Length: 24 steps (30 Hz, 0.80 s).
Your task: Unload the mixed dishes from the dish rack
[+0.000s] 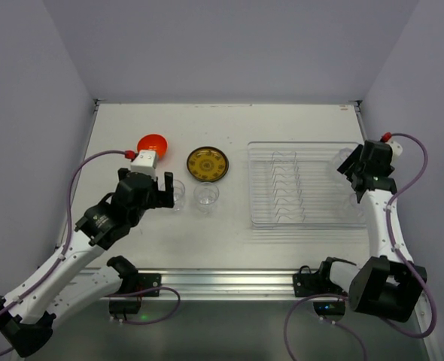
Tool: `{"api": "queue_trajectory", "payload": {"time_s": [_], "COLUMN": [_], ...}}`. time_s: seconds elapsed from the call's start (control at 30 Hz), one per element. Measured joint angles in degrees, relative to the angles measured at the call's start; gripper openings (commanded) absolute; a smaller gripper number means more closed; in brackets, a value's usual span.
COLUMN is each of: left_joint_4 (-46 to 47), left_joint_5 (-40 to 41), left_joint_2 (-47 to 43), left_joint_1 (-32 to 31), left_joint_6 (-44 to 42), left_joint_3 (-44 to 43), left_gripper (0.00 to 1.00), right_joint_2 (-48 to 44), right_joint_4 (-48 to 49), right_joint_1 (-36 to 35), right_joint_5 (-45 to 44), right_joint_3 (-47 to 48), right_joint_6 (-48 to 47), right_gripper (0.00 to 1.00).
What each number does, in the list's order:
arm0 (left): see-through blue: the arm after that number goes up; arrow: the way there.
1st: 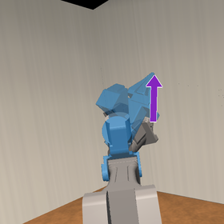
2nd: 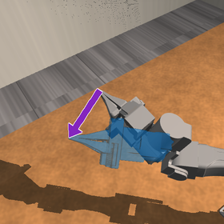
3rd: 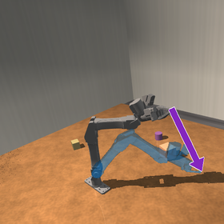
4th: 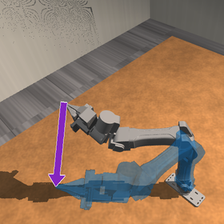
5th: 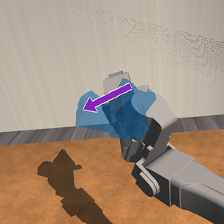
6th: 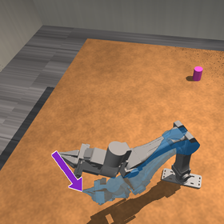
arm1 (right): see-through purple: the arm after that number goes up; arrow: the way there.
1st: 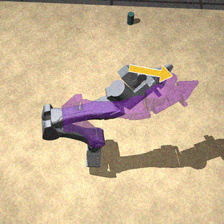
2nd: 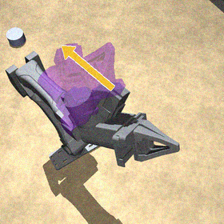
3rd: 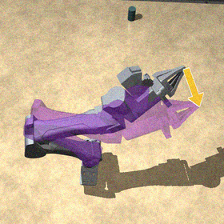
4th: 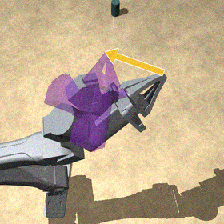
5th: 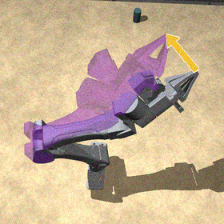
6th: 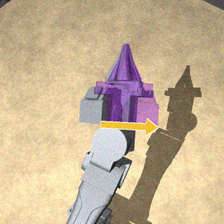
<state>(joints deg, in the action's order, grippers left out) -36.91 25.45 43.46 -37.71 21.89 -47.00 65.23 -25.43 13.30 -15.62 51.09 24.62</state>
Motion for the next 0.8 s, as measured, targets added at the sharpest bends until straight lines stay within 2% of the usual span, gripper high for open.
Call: {"api": "queue_trajectory", "payload": {"time_s": [0.27,0.3,0.47,0.6,0.67,0.8], "left_joint_4": [0.74,0.74,4.59,16.28,26.1,42.47], "left_joint_5": [-1.51,-2.08,-9.46,-22.56,-29.73,-37.73], "left_joint_2": [0.33,0.5,0.35,0.28,1.49,7.23], "left_joint_1": [0.0,0.0,0.02,-0.09,-0.68,-4.81], "left_joint_6": [-0.09,0.11,2.62,6.56,9.64,15.76], "left_joint_3": [-0.55,-0.96,-3.32,-2.51,-0.92,1.16], "left_gripper": [1.0,1.0,1.0,1.0,1.0,1.0], "right_joint_2": [-8.35,-9.66,-16.37,-20.24,-21.16,-23.26], "right_joint_4": [-3.56,-4.09,-4.98,-4.17,-2.75,4.46], "right_joint_1": [0.0,0.0,0.0,0.02,0.0,0.0], "right_joint_5": [5.2,6.27,13.07,24.76,32.15,46.84], "right_joint_3": [0.59,0.59,0.7,0.74,0.7,-2.32], "right_joint_6": [0.04,0.02,0.02,1.36,2.95,9.81], "right_gripper": [0.1,0.01,0.0,0.0,0.0,0.0]}}
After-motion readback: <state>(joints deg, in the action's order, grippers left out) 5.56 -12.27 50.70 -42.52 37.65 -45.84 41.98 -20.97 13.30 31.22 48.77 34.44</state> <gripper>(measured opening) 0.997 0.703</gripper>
